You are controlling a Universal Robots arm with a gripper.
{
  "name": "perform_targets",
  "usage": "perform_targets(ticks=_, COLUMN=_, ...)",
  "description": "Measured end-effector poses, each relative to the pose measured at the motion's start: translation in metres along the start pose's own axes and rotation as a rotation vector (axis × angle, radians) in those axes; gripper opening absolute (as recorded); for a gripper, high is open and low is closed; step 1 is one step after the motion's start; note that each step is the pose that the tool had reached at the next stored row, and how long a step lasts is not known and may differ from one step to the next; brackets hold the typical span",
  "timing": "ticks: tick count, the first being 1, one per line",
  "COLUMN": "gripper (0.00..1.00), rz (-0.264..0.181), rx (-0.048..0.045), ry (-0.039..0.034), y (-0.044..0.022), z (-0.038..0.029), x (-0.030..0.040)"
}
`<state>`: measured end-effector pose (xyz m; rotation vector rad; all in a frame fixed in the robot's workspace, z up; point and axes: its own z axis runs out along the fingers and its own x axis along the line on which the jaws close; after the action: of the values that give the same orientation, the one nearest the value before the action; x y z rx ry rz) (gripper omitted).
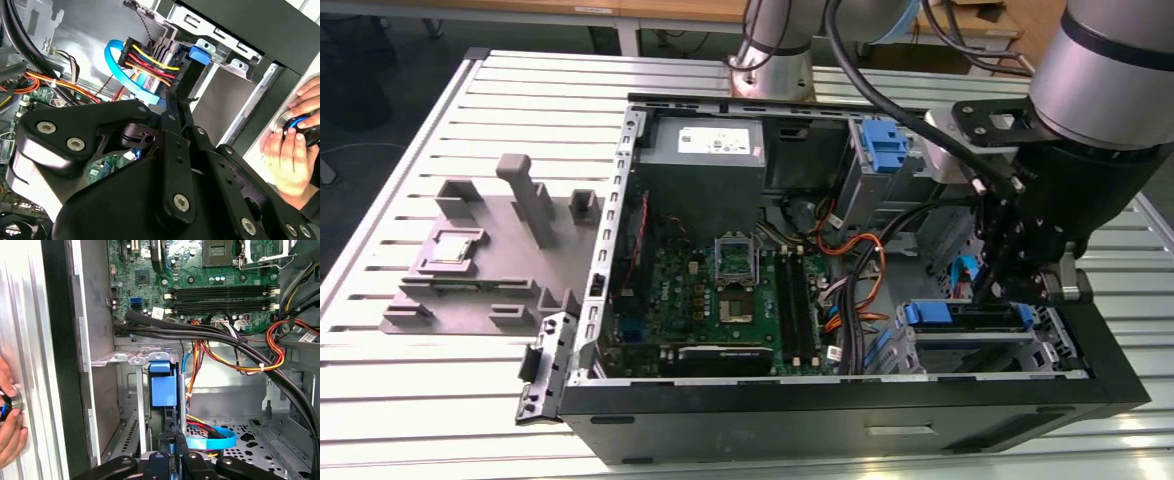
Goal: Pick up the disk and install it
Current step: 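Insert the second disk wire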
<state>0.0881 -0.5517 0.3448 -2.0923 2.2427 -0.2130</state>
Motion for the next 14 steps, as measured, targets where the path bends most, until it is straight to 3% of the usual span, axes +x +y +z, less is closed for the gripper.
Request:
perform_targets(ticks=6, gripper=0.16, rz=0.007, rx=-0.0032, ry=-0.0452, y=0.0001, z=0.0010, x=0.0015)
perform_targets(ticks=14, gripper=0.16, rz=0.013, rx=-0.0090, ry=-0.0634, y=-0.0006, z=0.0014, x=0.0056)
